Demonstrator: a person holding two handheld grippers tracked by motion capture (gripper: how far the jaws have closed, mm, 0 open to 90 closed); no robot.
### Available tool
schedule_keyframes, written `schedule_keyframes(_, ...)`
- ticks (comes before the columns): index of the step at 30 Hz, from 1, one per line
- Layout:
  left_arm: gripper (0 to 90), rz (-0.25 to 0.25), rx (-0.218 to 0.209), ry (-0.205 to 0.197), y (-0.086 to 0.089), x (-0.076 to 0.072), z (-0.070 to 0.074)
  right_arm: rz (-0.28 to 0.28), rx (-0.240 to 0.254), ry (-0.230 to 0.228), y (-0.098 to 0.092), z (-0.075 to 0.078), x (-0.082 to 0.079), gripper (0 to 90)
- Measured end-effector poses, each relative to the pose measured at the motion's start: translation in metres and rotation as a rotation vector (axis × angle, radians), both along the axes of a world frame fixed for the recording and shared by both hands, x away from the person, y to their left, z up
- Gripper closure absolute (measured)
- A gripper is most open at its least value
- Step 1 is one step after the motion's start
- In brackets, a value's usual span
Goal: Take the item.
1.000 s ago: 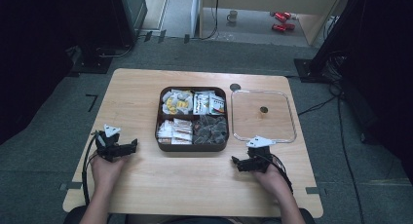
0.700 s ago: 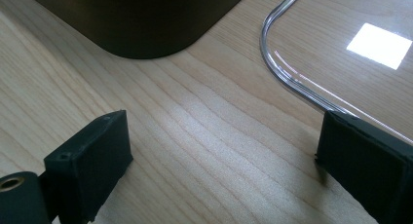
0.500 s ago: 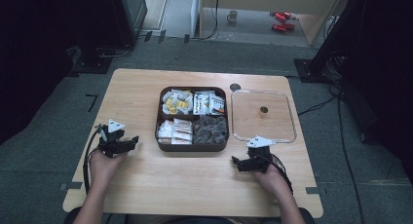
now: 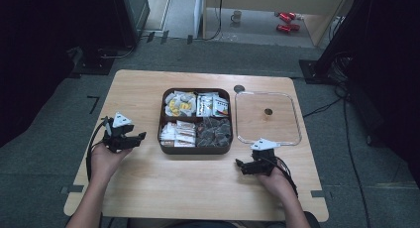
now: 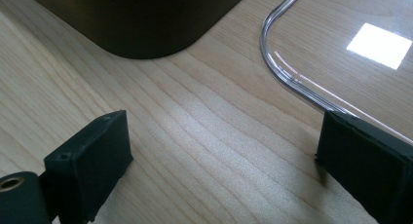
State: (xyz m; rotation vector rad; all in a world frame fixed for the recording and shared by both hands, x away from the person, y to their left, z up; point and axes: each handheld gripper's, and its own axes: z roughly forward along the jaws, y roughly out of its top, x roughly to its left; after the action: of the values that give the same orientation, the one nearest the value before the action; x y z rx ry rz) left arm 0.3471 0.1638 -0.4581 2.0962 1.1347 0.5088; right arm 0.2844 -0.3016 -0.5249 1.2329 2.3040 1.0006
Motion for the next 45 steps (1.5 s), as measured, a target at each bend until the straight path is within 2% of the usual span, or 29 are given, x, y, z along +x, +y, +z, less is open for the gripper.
schedule_keyframes(4,44.6,-0.027,-0.016,-0.001,-0.003,0.001,0.005,0.0,0.0,0.0,0.0,0.0,0.0,5.5)
schedule_keyframes(6,46.2,-0.055,-0.033,0.001,-0.007,0.003,0.011,0.0,0.0,0.0,0.0,0.0,0.0,5.5)
schedule_keyframes(9,47.0,-0.079,-0.03,-0.006,-0.011,0.003,0.015,0.0,0.0,0.0,0.0,0.0,0.0,5.5)
schedule_keyframes(24,51.2,-0.149,-0.067,-0.003,-0.03,0.01,0.03,0.0,0.001,0.0,0.0,0.0,0.0,5.5)
schedule_keyframes(36,50.7,-0.207,-0.048,-0.004,-0.051,0.019,0.035,0.0,0.0,0.0,0.0,0.0,0.0,5.4)
schedule_keyframes(43,52.1,-0.237,-0.024,0.001,-0.064,0.024,0.031,0.001,0.001,0.0,0.0,0.0,0.0,5.5)
schedule_keyframes(45,53.7,-0.243,-0.019,-0.011,-0.066,0.025,0.029,0.0,0.0,0.0,0.0,0.0,0.0,5.5)
